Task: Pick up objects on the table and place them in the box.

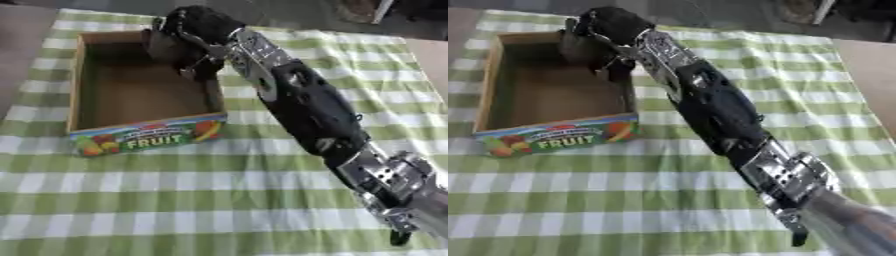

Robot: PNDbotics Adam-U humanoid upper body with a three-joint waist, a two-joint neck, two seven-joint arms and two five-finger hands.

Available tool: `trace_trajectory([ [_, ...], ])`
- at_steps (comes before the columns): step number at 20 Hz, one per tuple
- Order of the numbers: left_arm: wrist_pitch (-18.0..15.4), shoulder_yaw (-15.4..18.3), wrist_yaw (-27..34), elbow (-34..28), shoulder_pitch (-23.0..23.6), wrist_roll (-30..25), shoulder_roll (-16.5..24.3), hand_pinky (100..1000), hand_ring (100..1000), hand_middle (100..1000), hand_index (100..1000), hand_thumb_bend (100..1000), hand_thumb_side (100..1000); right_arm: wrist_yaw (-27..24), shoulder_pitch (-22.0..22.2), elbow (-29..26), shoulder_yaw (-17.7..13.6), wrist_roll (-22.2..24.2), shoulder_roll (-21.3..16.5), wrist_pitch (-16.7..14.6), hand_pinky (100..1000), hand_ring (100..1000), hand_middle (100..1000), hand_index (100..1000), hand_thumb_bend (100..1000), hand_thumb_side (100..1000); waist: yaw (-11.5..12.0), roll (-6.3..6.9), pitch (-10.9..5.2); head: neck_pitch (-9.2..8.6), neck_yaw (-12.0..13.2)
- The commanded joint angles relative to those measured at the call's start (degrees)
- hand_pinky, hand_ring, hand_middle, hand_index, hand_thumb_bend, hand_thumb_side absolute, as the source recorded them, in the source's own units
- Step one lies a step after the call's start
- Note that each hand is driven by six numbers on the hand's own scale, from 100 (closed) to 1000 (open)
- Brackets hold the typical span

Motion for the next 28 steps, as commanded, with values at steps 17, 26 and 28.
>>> trace_trajectory([
  [17, -1.8, -0.3, 1.5, -1.3, -1.3, 0.9, 0.7, 297, 340, 572, 405, 100, 794, -7.6, 1.3, -12.1, 3.8, 0.7, 0.1, -0.5, 921, 947, 621, 760, 100, 199, 2.0, 0.43, -0.81, 0.35, -2.9],
  [26, -2.7, -1.0, 3.0, -1.3, -2.4, 0.4, 0.7, 299, 342, 572, 413, 100, 790, -10.8, 1.1, -0.5, 2.3, 2.8, 1.8, -4.3, 928, 974, 639, 777, 100, 198, 3.5, 0.32, -0.47, -0.16, -5.0],
  [28, -2.7, -1.0, 3.0, -1.3, -2.4, 0.3, 0.7, 299, 341, 572, 412, 100, 791, -10.2, 1.0, 0.4, 2.3, 4.2, 2.0, -5.5, 928, 977, 650, 785, 100, 198, 3.7, 0.26, -0.42, -0.22, -5.2],
])
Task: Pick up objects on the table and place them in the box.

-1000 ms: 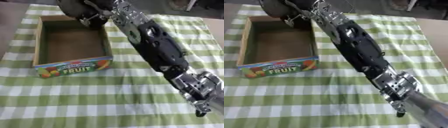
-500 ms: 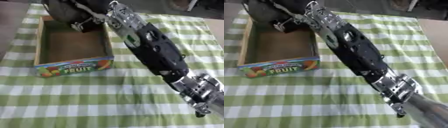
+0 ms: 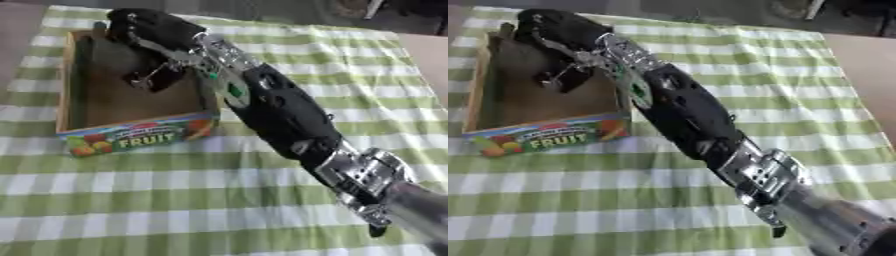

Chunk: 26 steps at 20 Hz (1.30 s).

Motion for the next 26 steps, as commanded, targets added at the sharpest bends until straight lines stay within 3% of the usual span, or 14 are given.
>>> trace_trajectory([
  [1, -0.1, -0.2, 0.3, -1.3, -0.4, -0.3, 0.7, 299, 341, 572, 412, 100, 791, 0.4, -1.4, 0.9, -0.7, 2.1, -0.3, -2.1, 930, 983, 664, 794, 100, 198, 0.2, 0.35, -0.85, -0.47, -0.4],
  [4, 0.0, -0.1, 0.3, -1.3, -0.4, -0.4, 0.7, 299, 342, 572, 412, 100, 789, 0.5, -1.4, 1.4, -0.4, 6.8, -0.2, -4.9, 939, 1000, 712, 865, 100, 194, 0.2, 0.27, -0.89, -0.49, -0.3],
  [6, 0.0, -0.1, 0.4, -1.3, -0.4, -0.4, 0.7, 299, 342, 572, 414, 100, 788, 0.0, -1.4, 1.1, -0.5, 10.5, -0.2, -6.6, 942, 1000, 729, 884, 100, 239, 0.1, 0.25, -0.95, -0.42, -0.3],
  [8, 0.0, -0.1, 0.4, -1.3, -0.4, -0.3, 0.7, 300, 342, 572, 414, 100, 787, -0.6, -1.6, 0.7, -0.9, 13.6, -0.4, -7.2, 955, 1000, 767, 924, 100, 439, 0.1, 0.26, -1.03, -0.34, -0.2],
  [10, 0.1, -0.1, 0.4, -1.3, -0.4, -0.3, 0.7, 299, 342, 572, 414, 100, 786, -0.2, -1.6, 0.1, -1.2, 15.1, -0.6, -6.9, 959, 1000, 782, 944, 100, 541, 0.1, 0.30, -1.11, -0.35, -0.2],
  [11, 0.1, -0.1, 0.4, -1.3, -0.4, -0.3, 0.7, 300, 343, 572, 415, 100, 785, 0.2, -1.6, -0.3, -1.4, 15.3, -0.8, -6.6, 965, 1000, 801, 981, 100, 688, 0.1, 0.30, -1.14, -0.37, -0.2],
  [12, 0.1, -0.1, 0.4, -1.3, -0.4, -0.3, 0.7, 299, 343, 572, 415, 100, 785, 0.8, -1.6, -0.6, -1.5, 15.1, -0.9, -6.3, 965, 1000, 803, 986, 100, 707, 0.1, 0.30, -1.16, -0.36, -0.2],
  [13, 0.2, -0.1, 0.3, -1.3, -0.4, -0.3, 0.7, 300, 342, 572, 414, 100, 786, 1.5, -1.6, -1.0, -1.6, 14.7, -1.0, -5.9, 967, 1000, 816, 1000, 129, 797, 0.0, 0.29, -1.19, -0.36, -0.2],
  [15, 0.2, 0.0, 0.3, -1.3, -0.4, -0.3, 0.7, 300, 343, 572, 416, 100, 785, 2.8, -1.4, -1.5, -1.5, 13.7, -1.1, -5.5, 968, 1000, 822, 1000, 238, 848, 0.0, 0.27, -1.21, -0.40, -0.1],
  [17, 0.2, 0.0, 0.3, -1.3, -0.4, -0.3, 0.6, 300, 342, 573, 416, 100, 786, 3.8, -1.3, -1.8, -1.4, 12.7, -1.1, -5.2, 970, 1000, 828, 1000, 287, 862, 0.0, 0.25, -1.22, -0.36, -0.2],
  [26, 0.4, 0.0, 0.3, -1.3, -0.3, -0.3, 0.5, 300, 342, 572, 415, 100, 785, 7.3, -1.1, -3.3, -1.2, 8.6, -1.5, -3.8, 970, 1000, 848, 1000, 435, 875, 0.0, 0.23, -1.18, -0.24, -0.6],
])
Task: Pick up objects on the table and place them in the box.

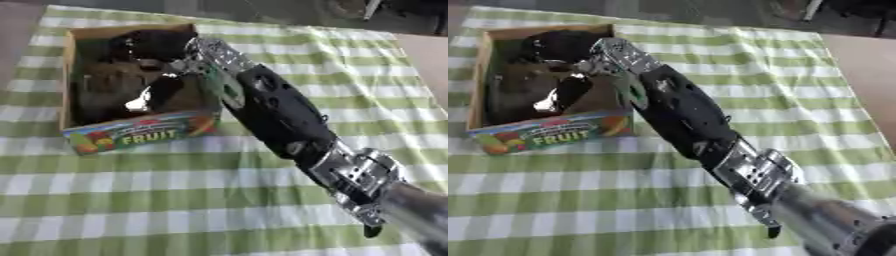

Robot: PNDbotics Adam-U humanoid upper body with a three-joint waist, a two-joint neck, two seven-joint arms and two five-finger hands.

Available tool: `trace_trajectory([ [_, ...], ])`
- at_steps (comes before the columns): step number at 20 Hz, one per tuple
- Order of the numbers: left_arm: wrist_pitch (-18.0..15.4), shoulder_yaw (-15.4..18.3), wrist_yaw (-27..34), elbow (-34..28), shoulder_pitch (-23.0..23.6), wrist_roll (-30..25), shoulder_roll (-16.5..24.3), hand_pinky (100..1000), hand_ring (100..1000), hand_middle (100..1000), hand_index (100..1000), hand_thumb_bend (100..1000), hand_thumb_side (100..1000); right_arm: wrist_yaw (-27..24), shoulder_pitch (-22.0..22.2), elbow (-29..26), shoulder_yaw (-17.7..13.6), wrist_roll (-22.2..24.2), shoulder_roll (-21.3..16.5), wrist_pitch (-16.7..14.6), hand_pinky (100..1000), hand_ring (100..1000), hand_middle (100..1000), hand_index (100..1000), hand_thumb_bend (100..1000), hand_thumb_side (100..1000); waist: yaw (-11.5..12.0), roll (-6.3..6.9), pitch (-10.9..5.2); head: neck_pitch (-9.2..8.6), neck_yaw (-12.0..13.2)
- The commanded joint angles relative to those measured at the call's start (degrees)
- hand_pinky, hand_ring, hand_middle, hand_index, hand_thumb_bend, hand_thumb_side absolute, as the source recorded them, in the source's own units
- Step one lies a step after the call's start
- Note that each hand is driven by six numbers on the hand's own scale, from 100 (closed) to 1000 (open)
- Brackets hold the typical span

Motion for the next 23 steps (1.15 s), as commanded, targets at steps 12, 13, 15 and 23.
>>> trace_trajectory([
  [12, 0.0, 0.8, -0.6, -1.3, 0.7, 0.6, 0.7, 300, 342, 572, 416, 100, 782, -15.5, 0.6, -19.2, -2.9, -3.8, -5.2, 8.8, 960, 1000, 815, 1000, 100, 857, -2.4, 1.12, -1.91, 0.81, 2.8],
  [13, 0.0, 0.9, -0.7, -1.3, 0.8, 0.8, 0.8, 300, 342, 572, 416, 100, 781, -18.0, 1.0, -22.1, -3.3, -3.5, -6.1, 10.2, 959, 1000, 814, 1000, 100, 853, -2.8, 1.29, -2.11, 0.93, 3.4],
  [15, 0.0, 1.1, -1.0, -1.3, 1.2, 1.0, 1.0, 300, 343, 572, 417, 100, 780, -22.6, 2.0, -27.4, -4.4, -3.3, -8.0, 13.0, 954, 1000, 807, 986, 100, 827, -3.6, 1.64, -2.55, 1.27, 4.7],
  [23, -0.1, 1.8, -1.9, -1.3, 2.4, 2.1, 0.9, 299, 345, 572, 419, 100, 776, -41.7, 9.6, -43.5, -10.9, -7.7, -15.3, 25.2, 945, 1000, 755, 943, 100, 875, -7.3, 3.62, -3.87, 2.47, 10.4],
])
